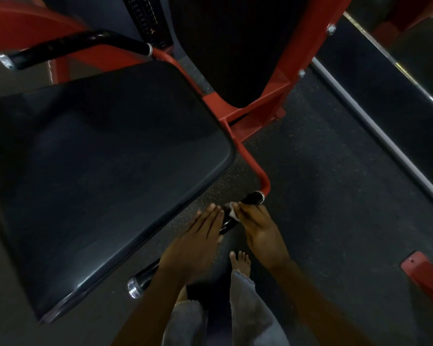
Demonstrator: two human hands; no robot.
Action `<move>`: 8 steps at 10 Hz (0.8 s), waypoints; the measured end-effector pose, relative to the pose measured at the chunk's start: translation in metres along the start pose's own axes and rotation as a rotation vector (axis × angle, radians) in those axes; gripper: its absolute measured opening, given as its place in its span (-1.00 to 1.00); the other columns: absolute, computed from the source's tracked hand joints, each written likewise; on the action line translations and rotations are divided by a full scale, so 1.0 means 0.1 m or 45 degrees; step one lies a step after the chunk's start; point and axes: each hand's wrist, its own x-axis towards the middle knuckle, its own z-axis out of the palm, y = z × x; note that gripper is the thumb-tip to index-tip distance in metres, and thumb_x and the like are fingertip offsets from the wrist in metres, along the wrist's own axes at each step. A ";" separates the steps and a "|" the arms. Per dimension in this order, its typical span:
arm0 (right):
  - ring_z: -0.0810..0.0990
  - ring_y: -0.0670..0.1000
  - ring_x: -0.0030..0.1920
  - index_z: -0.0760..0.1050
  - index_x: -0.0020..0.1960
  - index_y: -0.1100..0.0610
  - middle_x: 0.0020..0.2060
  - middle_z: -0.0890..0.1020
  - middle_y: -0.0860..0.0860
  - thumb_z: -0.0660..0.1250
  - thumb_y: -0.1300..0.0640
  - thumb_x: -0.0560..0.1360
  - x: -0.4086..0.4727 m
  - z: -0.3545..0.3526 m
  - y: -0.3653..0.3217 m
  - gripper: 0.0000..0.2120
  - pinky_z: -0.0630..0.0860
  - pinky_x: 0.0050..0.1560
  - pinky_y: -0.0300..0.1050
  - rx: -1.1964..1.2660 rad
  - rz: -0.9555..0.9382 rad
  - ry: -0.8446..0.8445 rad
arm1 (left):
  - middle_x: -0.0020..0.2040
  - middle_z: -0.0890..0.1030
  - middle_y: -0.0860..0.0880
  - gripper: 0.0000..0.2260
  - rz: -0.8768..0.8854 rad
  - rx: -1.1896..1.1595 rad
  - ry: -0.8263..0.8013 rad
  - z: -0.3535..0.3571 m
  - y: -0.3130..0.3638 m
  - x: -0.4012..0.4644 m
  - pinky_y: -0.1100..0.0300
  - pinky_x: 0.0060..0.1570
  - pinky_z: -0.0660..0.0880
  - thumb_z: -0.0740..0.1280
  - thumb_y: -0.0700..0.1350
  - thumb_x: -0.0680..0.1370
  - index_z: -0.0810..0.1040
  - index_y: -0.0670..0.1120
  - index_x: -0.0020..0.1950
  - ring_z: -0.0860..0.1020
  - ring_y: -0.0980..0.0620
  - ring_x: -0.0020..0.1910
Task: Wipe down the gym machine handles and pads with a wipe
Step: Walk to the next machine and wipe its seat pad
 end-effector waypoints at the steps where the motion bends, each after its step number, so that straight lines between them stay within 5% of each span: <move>1: 0.46 -0.22 0.08 0.48 0.23 0.03 0.15 0.45 -0.19 0.13 0.04 0.58 0.10 -0.07 0.17 -0.72 0.37 0.08 -0.38 -0.125 0.095 0.030 | 0.35 0.45 -0.23 -0.54 0.008 0.112 0.042 0.04 0.01 0.00 0.00 0.28 0.39 0.02 -0.02 0.59 0.31 -0.27 0.39 0.39 -0.11 0.37; 2: 0.49 -0.02 -0.07 0.51 0.10 0.05 0.00 0.47 0.01 0.21 0.19 0.57 0.34 -0.34 0.45 -0.84 0.37 -0.07 -0.18 -0.348 0.328 0.088 | 0.37 0.41 -0.24 -0.53 0.033 0.211 0.119 0.11 -0.02 0.00 -0.03 0.30 0.37 -0.01 -0.02 0.60 0.17 -0.27 0.42 0.29 -0.11 0.41; 3: 0.51 0.09 0.01 0.56 0.15 0.20 0.03 0.55 0.12 0.29 0.35 0.48 0.44 -0.35 0.48 -0.73 0.36 -0.03 -0.19 -0.525 0.195 0.128 | 0.43 0.31 -0.26 -0.53 0.054 0.242 0.164 0.12 -0.04 0.01 -0.08 0.34 0.31 -0.02 -0.02 0.61 0.06 -0.26 0.44 0.22 -0.15 0.45; 4: 0.53 -0.10 0.01 0.60 0.10 0.21 0.01 0.65 0.09 0.30 0.46 0.41 0.65 -0.34 0.10 -0.68 0.33 0.12 -0.24 -0.398 -0.152 0.022 | 0.51 0.12 -0.27 -0.51 0.033 0.258 0.112 0.11 -0.02 -0.01 -0.12 0.40 0.23 -0.02 -0.03 0.62 0.04 -0.27 0.47 0.12 -0.19 0.50; 5: 0.45 -0.17 -0.09 0.62 -0.03 0.24 -0.06 0.65 0.09 0.25 0.46 0.44 0.74 -0.30 -0.14 -0.75 0.22 0.08 -0.43 -0.332 -0.304 -0.443 | 0.52 0.07 -0.28 -0.51 0.016 0.260 0.091 0.07 -0.01 -0.02 -0.11 0.41 0.23 -0.02 -0.04 0.62 0.04 -0.26 0.48 0.09 -0.20 0.51; 6: 0.35 -0.10 -0.11 0.54 -0.23 0.05 -0.15 0.58 0.04 0.25 0.38 0.47 0.91 -0.29 -0.08 -0.73 0.32 0.00 -0.26 -0.510 -0.297 -0.856 | 0.53 0.01 -0.28 -0.54 0.027 0.259 0.104 0.07 -0.01 -0.02 -0.10 0.43 0.18 -0.01 -0.05 0.63 0.08 -0.23 0.48 0.04 -0.20 0.52; 8: 0.50 0.03 0.07 0.62 0.01 0.18 0.00 0.62 0.06 0.27 0.37 0.45 1.25 -0.50 0.45 -0.77 0.39 0.17 -0.15 -0.901 -0.091 -0.877 | 0.51 0.10 -0.24 -0.56 0.073 0.257 0.090 0.10 -0.03 -0.03 -0.09 0.41 0.23 0.00 -0.08 0.60 0.16 -0.20 0.45 0.09 -0.17 0.51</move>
